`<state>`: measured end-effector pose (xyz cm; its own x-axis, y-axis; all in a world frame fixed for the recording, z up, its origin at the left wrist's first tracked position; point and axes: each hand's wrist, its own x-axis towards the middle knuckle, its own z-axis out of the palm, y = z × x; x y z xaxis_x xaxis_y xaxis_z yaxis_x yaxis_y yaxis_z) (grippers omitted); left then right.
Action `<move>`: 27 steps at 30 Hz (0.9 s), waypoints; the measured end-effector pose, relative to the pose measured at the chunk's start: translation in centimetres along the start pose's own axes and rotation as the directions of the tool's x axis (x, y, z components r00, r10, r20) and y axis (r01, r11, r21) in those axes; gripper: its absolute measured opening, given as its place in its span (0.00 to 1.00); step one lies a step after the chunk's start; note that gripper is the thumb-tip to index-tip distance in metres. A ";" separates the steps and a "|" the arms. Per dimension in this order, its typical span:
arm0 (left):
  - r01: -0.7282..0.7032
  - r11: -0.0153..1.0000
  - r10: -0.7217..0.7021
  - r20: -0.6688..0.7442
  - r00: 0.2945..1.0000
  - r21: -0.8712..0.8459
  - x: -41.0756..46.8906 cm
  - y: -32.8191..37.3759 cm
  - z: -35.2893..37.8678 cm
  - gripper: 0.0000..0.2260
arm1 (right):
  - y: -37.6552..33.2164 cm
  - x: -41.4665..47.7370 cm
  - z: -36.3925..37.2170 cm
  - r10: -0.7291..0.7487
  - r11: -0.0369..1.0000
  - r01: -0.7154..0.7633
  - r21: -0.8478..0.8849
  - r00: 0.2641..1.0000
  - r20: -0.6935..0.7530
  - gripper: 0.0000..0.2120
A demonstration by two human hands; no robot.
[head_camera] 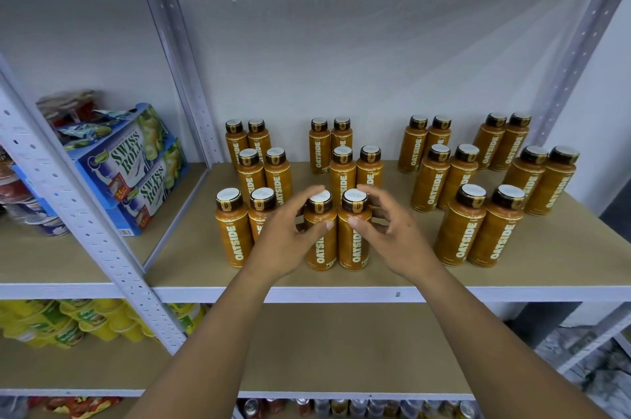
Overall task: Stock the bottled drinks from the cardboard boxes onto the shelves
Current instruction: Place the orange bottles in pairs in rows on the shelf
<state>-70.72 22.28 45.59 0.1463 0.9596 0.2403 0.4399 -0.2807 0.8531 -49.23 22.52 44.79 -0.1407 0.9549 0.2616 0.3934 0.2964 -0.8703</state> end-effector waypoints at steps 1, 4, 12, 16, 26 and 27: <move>0.002 1.000 -0.002 0.000 1.000 -0.001 0.0 0.0 0.0 0.26 | 0.0 0.0 0.0 0.000 1.000 0.000 0.005 1.000 0.000 0.26; 0.005 1.000 -0.005 -0.001 1.000 0.000 0.1 -0.1 0.0 0.27 | 0.0 0.2 0.1 0.000 1.000 0.000 0.001 1.000 0.003 0.25; 0.002 1.000 -0.001 -0.017 1.000 0.010 0.2 0.1 0.1 0.27 | 0.2 0.5 0.1 0.007 1.000 -0.007 -0.013 1.000 0.000 0.26; 0.005 1.000 -0.004 -0.017 1.000 0.013 0.2 0.2 0.1 0.27 | 0.2 0.6 0.2 0.011 1.000 -0.011 -0.026 1.000 -0.002 0.27; 0.000 0.999 0.001 -0.034 0.999 0.033 0.1 0.6 0.1 0.27 | -0.1 0.7 0.0 0.021 0.998 -0.020 -0.055 1.000 0.002 0.27; 0.000 0.999 0.001 -0.034 0.999 0.036 0.1 0.6 0.1 0.27 | 0.0 0.7 0.0 0.020 0.998 -0.020 -0.055 1.000 0.003 0.27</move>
<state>-70.36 22.21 46.09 0.1169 0.9595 0.2564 0.4717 -0.2808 0.8359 -49.35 23.14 45.00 -0.1355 0.9605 0.2429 0.4451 0.2781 -0.8512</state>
